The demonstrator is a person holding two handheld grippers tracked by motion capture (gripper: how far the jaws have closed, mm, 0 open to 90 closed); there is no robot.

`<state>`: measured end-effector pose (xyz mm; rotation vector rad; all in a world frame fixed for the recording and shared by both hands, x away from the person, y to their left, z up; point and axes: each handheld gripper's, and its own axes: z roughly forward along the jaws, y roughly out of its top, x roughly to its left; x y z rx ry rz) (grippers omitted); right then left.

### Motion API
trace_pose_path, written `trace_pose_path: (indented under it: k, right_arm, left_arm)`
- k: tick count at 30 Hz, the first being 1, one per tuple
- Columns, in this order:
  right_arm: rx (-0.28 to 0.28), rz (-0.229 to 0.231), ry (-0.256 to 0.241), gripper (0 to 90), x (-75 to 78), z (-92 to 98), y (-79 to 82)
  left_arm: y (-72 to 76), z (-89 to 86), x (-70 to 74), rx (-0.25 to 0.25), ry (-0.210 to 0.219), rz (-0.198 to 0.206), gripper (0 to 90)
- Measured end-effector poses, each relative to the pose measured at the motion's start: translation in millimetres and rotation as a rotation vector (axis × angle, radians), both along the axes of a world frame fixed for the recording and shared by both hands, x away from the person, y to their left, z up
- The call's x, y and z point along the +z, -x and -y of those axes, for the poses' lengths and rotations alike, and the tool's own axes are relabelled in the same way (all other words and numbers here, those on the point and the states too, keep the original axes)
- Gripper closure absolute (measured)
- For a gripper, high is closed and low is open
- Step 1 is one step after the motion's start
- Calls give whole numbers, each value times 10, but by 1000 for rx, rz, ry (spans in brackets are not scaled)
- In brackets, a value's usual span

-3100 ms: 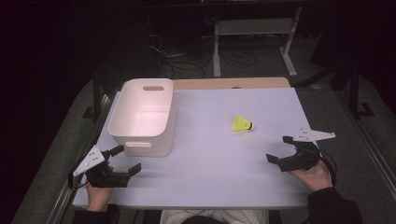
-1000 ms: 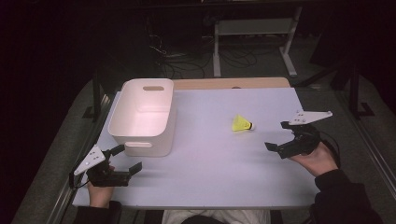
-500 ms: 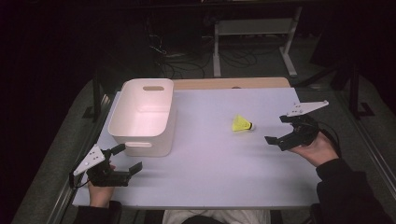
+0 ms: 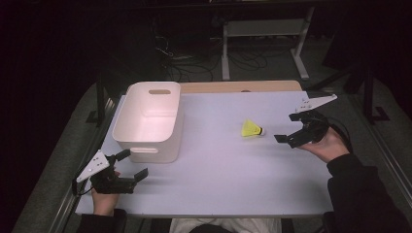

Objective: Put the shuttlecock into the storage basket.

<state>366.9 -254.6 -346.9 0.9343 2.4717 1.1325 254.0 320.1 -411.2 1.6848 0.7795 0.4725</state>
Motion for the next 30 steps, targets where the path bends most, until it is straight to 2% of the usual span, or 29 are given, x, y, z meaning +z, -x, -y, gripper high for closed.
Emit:
trace_pose_path:
  k: [15,30]
  right_arm:
    - [31,-26,21,0,19,-42,-221]
    - [33,-48,35,0,73,-49,-487]
  left_arm:
    - [4,1,-3,0,-3,-5,0]
    - [6,1,-5,1,-5,-8,0]
